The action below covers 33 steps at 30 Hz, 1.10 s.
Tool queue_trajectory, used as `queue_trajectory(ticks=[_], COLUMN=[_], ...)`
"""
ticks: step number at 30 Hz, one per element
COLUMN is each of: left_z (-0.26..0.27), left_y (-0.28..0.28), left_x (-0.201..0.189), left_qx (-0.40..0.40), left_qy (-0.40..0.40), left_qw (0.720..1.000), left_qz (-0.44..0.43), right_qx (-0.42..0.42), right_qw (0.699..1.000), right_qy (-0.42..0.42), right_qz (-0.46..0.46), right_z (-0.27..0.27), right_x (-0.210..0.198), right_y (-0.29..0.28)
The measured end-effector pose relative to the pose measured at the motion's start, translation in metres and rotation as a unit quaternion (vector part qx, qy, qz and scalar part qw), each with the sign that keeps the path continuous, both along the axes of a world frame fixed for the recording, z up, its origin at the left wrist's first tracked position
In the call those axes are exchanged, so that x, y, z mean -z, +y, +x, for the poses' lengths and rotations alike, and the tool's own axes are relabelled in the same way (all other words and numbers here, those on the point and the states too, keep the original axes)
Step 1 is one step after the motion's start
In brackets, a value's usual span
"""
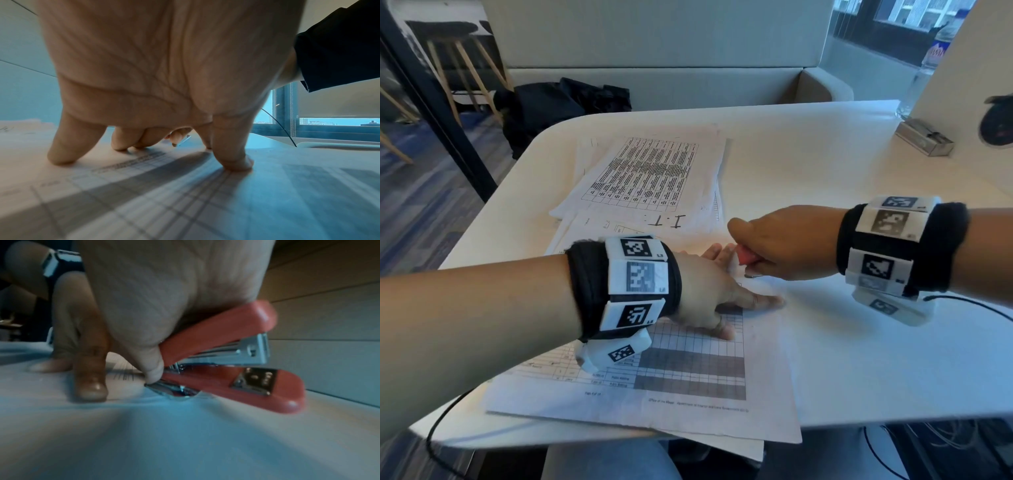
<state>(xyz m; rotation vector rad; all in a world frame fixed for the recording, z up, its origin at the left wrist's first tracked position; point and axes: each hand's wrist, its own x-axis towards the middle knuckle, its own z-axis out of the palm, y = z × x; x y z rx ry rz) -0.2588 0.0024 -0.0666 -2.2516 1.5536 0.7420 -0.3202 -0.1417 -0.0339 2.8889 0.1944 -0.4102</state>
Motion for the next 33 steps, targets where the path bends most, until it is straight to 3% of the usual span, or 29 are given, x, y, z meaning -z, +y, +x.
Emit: queue_trajectory(ticks=[5, 11, 33], left_z=[-0.005, -0.003, -0.006], left_y=[0.001, 0.001, 0.001], left_x=[-0.011, -0.01, -0.013], left_qx=[0.033, 0.031, 0.035], left_qy=[0.01, 0.025, 0.011], left_qw=[0.999, 0.999, 0.999], left_qz=[0.017, 0.013, 0.023], right_qx=[0.13, 0.19, 0.26], right_qw=[0.985, 0.976, 0.951], right_qy=[0.048, 0.075, 0.147], right_qz=[0.1, 0.082, 0.083], right_z=[0.008, 0.019, 0.024], right_x=[0.004, 0.001, -0.013], right_y=[0.001, 0.004, 0.004])
